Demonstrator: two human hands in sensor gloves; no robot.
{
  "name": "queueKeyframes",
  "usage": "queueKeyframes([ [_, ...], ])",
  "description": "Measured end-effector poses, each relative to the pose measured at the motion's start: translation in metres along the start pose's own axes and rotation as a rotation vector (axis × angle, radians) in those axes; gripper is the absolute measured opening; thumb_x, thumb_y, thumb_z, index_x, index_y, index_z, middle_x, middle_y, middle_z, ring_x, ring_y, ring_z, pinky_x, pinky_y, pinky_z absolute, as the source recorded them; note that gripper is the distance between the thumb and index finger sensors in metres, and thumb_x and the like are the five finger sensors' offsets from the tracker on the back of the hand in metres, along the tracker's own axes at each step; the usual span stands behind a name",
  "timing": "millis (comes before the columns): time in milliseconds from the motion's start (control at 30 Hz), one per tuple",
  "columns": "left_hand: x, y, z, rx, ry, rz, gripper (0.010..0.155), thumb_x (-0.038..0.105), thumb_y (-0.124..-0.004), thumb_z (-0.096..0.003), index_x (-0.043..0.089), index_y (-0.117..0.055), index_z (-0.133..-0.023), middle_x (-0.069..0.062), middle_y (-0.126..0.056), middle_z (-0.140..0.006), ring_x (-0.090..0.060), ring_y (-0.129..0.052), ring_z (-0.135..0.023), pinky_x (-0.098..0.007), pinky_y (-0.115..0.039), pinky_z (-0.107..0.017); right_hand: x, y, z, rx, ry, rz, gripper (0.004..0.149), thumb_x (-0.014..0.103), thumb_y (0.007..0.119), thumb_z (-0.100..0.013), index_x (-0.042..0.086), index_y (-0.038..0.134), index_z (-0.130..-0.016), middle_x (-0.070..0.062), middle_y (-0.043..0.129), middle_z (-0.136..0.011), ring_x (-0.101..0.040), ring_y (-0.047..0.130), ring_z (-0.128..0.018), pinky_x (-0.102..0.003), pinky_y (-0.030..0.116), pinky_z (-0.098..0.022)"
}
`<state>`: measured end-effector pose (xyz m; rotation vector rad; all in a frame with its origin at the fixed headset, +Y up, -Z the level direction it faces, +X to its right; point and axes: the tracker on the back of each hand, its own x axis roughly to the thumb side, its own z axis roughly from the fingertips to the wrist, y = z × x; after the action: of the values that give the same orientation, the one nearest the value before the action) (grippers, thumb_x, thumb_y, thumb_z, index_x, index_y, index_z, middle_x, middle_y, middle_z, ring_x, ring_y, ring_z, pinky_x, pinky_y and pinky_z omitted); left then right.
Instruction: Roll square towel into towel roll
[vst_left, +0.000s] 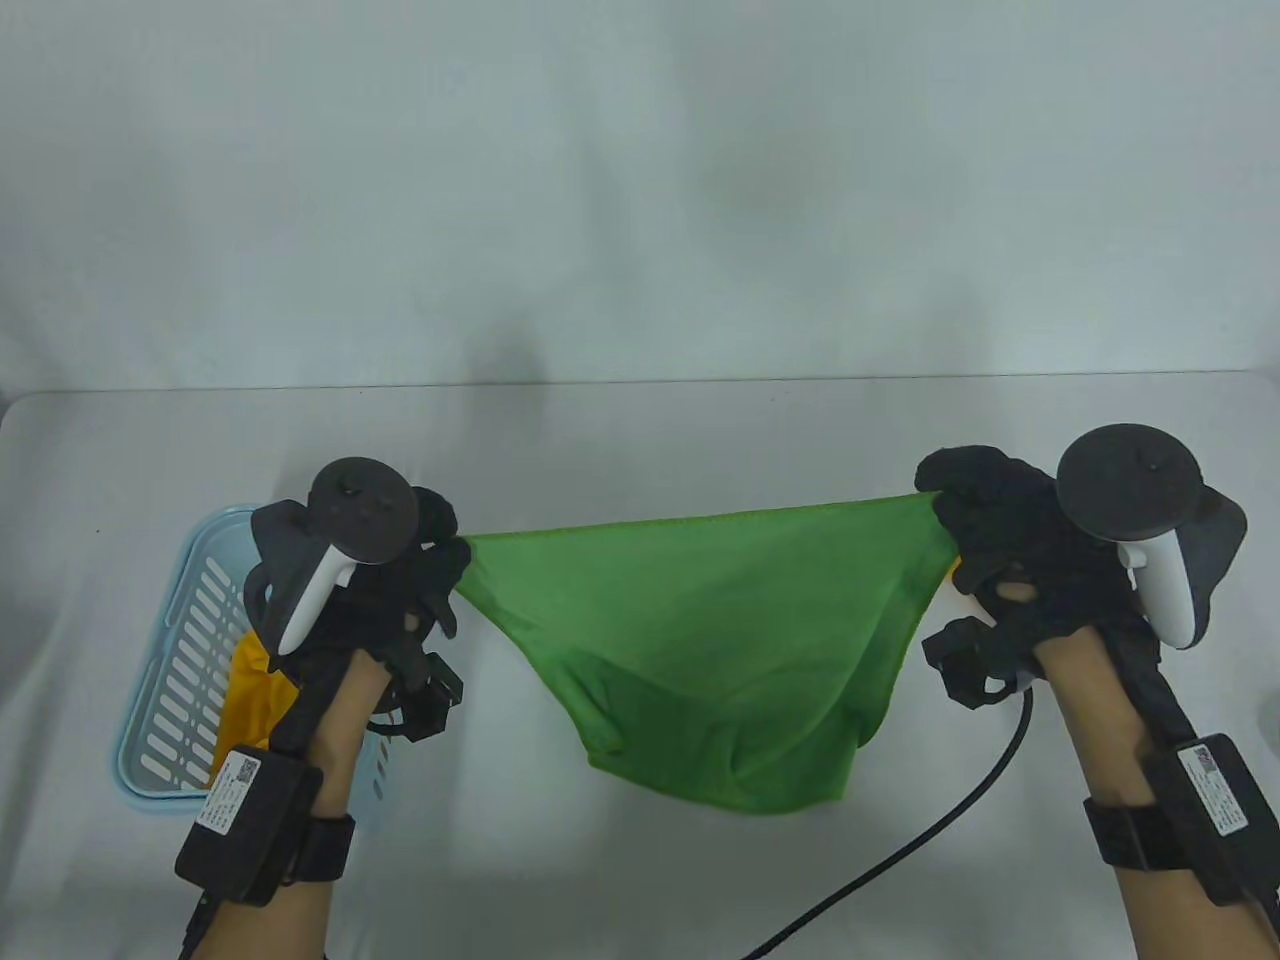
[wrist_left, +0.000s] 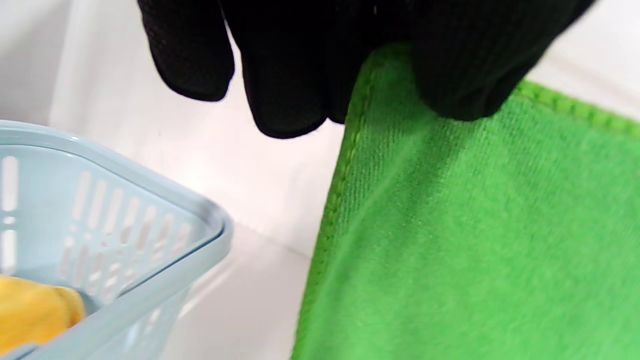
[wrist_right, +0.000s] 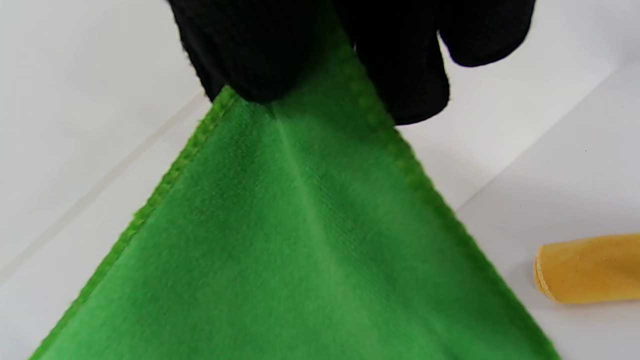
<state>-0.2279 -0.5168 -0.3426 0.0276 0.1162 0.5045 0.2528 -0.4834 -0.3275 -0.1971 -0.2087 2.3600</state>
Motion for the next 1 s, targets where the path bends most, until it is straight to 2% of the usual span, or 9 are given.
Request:
queueKeyframes([
  [167, 0.002, 0.026, 0.011, 0.063, -0.053, 0.137, 0.043, 0.040, -0.084, -0.0396, 0.033, -0.077, -0.082, 0.005, -0.078, -0.093, -0.024, -0.089, -0.083, -0.054, -0.070, -0.069, 0.006, -0.016, 0.013, -0.030, -0.045, -0.001, 0.040, 0.026, 0.084, -0.037, 0.034, 0.085, -0.076, 0.002, 0.094, -0.070, -0.028, 0.093, -0.066, -0.056, 0.070, -0.060],
  [367, 0.012, 0.064, 0.033, 0.134, -0.161, 0.235, 0.042, 0.040, -0.085, -0.0390, 0.036, -0.080, -0.081, 0.009, -0.093, -0.081, -0.019, -0.102, -0.072, -0.052, -0.074, -0.067, 0.025, -0.047, 0.034, -0.104, -0.121, -0.048, 0.039, 0.026, 0.084, -0.037, 0.034, 0.085, -0.075, 0.002, 0.093, -0.069, -0.028, 0.093, -0.066, -0.056, 0.069, -0.060],
  [467, 0.019, 0.083, 0.043, 0.172, -0.220, 0.249, 0.042, 0.040, -0.085, -0.0386, 0.036, -0.081, -0.081, 0.011, -0.098, -0.073, -0.016, -0.106, -0.065, -0.051, -0.076, -0.066, 0.035, -0.065, 0.043, -0.144, -0.156, -0.080, 0.038, 0.027, 0.084, -0.037, 0.034, 0.085, -0.075, 0.002, 0.093, -0.069, -0.028, 0.093, -0.066, -0.056, 0.069, -0.060],
  [667, 0.033, 0.112, 0.046, 0.228, -0.285, 0.242, 0.042, 0.039, -0.085, -0.0391, 0.036, -0.081, -0.081, 0.011, -0.097, -0.073, -0.016, -0.105, -0.064, -0.051, -0.075, -0.066, 0.048, -0.086, 0.044, -0.188, -0.179, -0.148, 0.037, 0.027, 0.083, -0.038, 0.034, 0.085, -0.074, 0.002, 0.093, -0.070, -0.028, 0.092, -0.066, -0.056, 0.069, -0.061],
  [733, 0.035, 0.114, 0.034, 0.224, -0.258, 0.218, 0.042, 0.038, -0.085, -0.0392, 0.036, -0.082, -0.081, 0.011, -0.097, -0.073, -0.016, -0.105, -0.065, -0.051, -0.075, -0.066, 0.049, -0.084, 0.035, -0.196, -0.161, -0.142, 0.037, 0.027, 0.083, -0.038, 0.035, 0.085, -0.074, 0.002, 0.093, -0.070, -0.028, 0.092, -0.066, -0.056, 0.069, -0.061],
  [867, 0.031, 0.096, -0.012, 0.120, -0.145, 0.187, 0.041, 0.037, -0.085, -0.0390, 0.037, -0.085, -0.080, 0.011, -0.097, -0.074, -0.017, -0.104, -0.066, -0.052, -0.074, -0.067, 0.043, -0.054, -0.005, -0.182, -0.063, -0.052, 0.037, 0.029, 0.083, -0.038, 0.035, 0.085, -0.074, 0.003, 0.092, -0.070, -0.027, 0.092, -0.066, -0.056, 0.069, -0.061],
  [933, 0.027, 0.079, -0.038, 0.082, -0.080, 0.134, 0.041, 0.038, -0.085, -0.0384, 0.039, -0.085, -0.079, 0.012, -0.097, -0.074, -0.017, -0.103, -0.067, -0.052, -0.074, -0.067, 0.031, -0.027, -0.032, -0.201, 0.010, 0.005, 0.037, 0.029, 0.083, -0.038, 0.036, 0.084, -0.074, 0.004, 0.092, -0.070, -0.026, 0.092, -0.066, -0.055, 0.070, -0.061],
  [1000, 0.024, 0.060, -0.060, 0.094, -0.028, 0.090, 0.041, 0.038, -0.085, -0.0376, 0.041, -0.085, -0.078, 0.014, -0.096, -0.075, -0.015, -0.102, -0.069, -0.051, -0.074, -0.068, 0.017, -0.002, -0.056, -0.214, 0.071, 0.050, 0.037, 0.030, 0.082, -0.037, 0.036, 0.084, -0.074, 0.004, 0.093, -0.069, -0.026, 0.093, -0.065, -0.055, 0.070, -0.060],
])
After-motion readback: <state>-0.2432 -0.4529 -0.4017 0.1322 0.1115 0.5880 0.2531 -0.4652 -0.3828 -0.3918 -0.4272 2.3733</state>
